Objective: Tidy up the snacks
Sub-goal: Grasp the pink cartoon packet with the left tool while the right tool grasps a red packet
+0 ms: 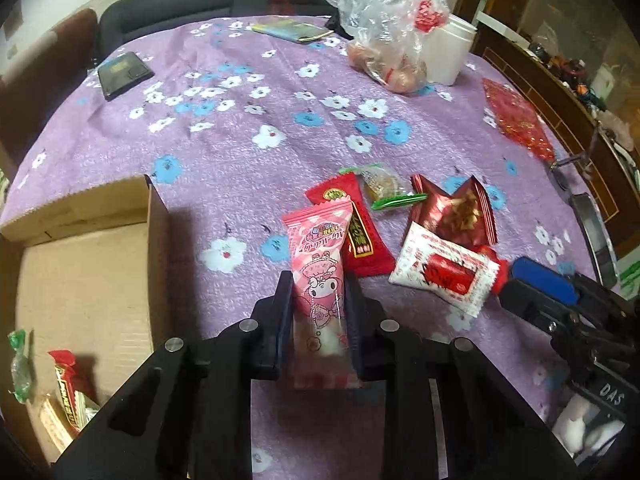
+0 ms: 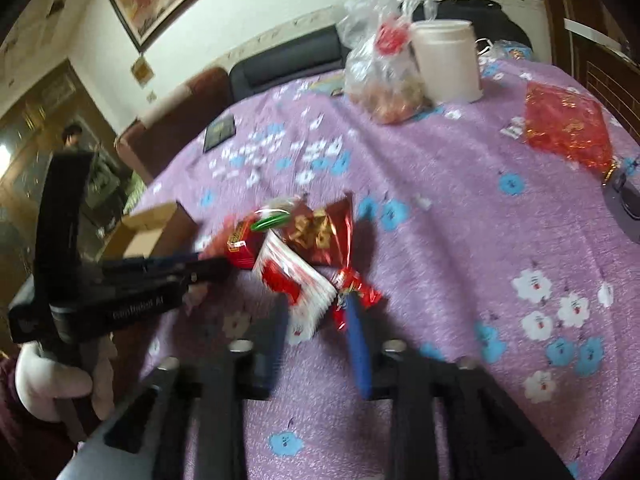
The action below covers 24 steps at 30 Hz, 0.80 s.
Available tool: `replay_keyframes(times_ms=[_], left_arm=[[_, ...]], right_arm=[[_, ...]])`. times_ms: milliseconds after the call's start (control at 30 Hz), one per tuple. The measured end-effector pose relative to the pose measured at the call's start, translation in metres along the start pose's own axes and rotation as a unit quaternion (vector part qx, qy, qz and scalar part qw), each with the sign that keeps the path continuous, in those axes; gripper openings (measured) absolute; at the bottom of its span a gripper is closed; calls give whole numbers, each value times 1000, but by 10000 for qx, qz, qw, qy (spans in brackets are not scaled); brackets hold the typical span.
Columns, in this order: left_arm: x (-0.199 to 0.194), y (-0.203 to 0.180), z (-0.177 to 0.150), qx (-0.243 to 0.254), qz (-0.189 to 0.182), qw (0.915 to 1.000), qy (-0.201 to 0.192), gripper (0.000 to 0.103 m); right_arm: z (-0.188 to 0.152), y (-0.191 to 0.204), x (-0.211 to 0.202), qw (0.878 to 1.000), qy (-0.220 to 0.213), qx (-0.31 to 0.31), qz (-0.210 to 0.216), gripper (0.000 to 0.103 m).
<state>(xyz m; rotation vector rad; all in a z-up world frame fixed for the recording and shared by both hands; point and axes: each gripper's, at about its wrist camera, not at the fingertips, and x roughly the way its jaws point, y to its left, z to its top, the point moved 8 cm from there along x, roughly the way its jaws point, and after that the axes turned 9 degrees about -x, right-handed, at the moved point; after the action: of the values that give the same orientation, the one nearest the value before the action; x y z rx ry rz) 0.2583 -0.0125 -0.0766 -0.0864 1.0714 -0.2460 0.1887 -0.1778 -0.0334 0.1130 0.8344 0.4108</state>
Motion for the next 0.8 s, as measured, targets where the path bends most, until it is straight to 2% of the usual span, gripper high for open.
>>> replay_keyframes(times_ms=[100, 233, 300, 367, 433, 500, 667, 800], left_arm=[[-11, -3, -7, -60, -196, 9998, -25, 23], [-47, -5, -24, -339, -789, 9962, -174, 23], [-70, -3, -34, -569, -1145, 9913, -298, 23], [-95, 3, -44, -845, -1512, 9838, -462, 23], [-118, 13, -53, -1082, -1719, 9767, -692, 23], [-138, 25, -63, -1257, -1877, 9700, -894, 23], [-162, 52, -77, -1364, -1889, 9663, -1090, 23], [-166, 70, -84, -1492, -1986, 9621, -1127, 23]], right_arm=[[0, 3, 3, 10000, 4, -61, -1, 43], [-1, 11, 7, 9996, 17, -270, -17, 44], [-2, 13, 8, 9995, -8, -314, -5, 49], [-2, 13, 8, 9995, -35, -312, -4, 49], [-2, 11, 7, 9997, -63, -256, 5, 49], [-1, 8, 4, 9997, -136, -177, 20, 49], [12, -22, -26, 9972, -582, 312, -363, 48], [9, -43, -26, 9944, -362, 410, -906, 48]])
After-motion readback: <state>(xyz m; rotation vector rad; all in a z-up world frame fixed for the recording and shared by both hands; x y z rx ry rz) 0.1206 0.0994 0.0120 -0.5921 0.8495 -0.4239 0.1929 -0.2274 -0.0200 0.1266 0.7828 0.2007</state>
